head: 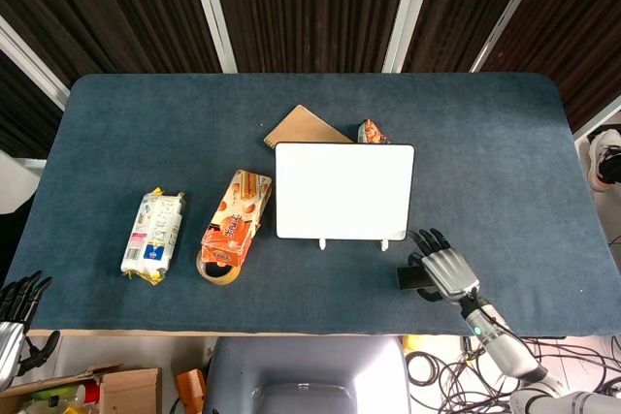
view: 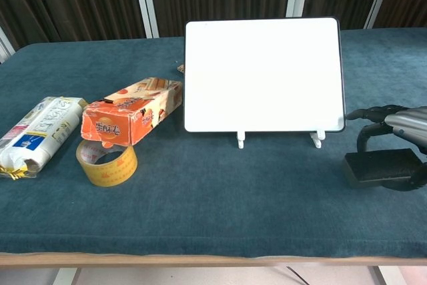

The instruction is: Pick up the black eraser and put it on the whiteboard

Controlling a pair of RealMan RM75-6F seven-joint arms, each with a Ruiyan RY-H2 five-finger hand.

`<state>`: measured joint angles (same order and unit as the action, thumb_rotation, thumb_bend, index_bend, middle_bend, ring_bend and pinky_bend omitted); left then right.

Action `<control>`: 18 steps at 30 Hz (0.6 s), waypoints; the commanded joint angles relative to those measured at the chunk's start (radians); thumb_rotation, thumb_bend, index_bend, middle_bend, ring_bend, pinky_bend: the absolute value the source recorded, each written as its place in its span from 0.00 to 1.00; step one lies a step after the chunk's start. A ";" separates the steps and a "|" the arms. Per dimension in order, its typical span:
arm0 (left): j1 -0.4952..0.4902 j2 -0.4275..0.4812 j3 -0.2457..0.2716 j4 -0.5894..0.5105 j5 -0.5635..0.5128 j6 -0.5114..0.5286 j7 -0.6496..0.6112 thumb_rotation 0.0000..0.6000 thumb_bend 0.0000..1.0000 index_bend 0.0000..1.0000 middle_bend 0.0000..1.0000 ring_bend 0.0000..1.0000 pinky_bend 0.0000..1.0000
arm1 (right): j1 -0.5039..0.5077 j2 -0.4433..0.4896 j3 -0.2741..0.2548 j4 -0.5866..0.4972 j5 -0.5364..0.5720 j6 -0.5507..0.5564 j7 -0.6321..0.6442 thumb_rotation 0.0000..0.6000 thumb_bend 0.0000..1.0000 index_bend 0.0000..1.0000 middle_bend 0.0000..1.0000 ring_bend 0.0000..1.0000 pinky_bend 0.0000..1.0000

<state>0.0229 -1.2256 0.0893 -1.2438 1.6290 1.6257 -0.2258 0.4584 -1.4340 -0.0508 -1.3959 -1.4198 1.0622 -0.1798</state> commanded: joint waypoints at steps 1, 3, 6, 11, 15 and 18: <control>0.000 0.000 -0.001 0.000 0.002 -0.001 -0.001 1.00 0.37 0.00 0.00 0.00 0.07 | -0.006 -0.008 0.005 0.005 -0.042 0.042 0.006 1.00 0.18 0.61 0.07 0.00 0.03; -0.001 0.000 -0.002 -0.001 0.004 -0.003 0.000 1.00 0.37 0.00 0.00 0.00 0.07 | -0.005 -0.016 0.019 0.008 -0.078 0.088 -0.030 1.00 0.18 0.63 0.08 0.00 0.03; -0.003 0.001 -0.002 -0.003 0.009 -0.007 0.005 1.00 0.37 0.00 0.00 0.00 0.07 | 0.009 -0.030 0.052 -0.005 -0.101 0.125 -0.094 1.00 0.18 0.64 0.08 0.00 0.03; -0.007 -0.001 -0.003 -0.009 0.016 -0.012 0.013 1.00 0.37 0.00 0.00 0.00 0.07 | 0.077 -0.088 0.160 -0.017 -0.075 0.127 -0.274 1.00 0.18 0.62 0.08 0.00 0.01; -0.010 -0.004 -0.004 -0.009 0.020 -0.015 0.013 1.00 0.37 0.00 0.00 0.00 0.07 | 0.152 -0.179 0.246 0.060 -0.054 0.122 -0.391 1.00 0.18 0.62 0.08 0.00 0.00; -0.011 -0.004 -0.005 -0.007 0.018 -0.019 0.011 1.00 0.37 0.00 0.00 0.00 0.07 | 0.205 -0.246 0.287 0.140 -0.056 0.128 -0.459 1.00 0.18 0.61 0.08 0.00 0.00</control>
<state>0.0122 -1.2298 0.0848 -1.2512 1.6475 1.6060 -0.2148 0.6090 -1.6180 0.1865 -1.3220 -1.4826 1.1853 -0.5739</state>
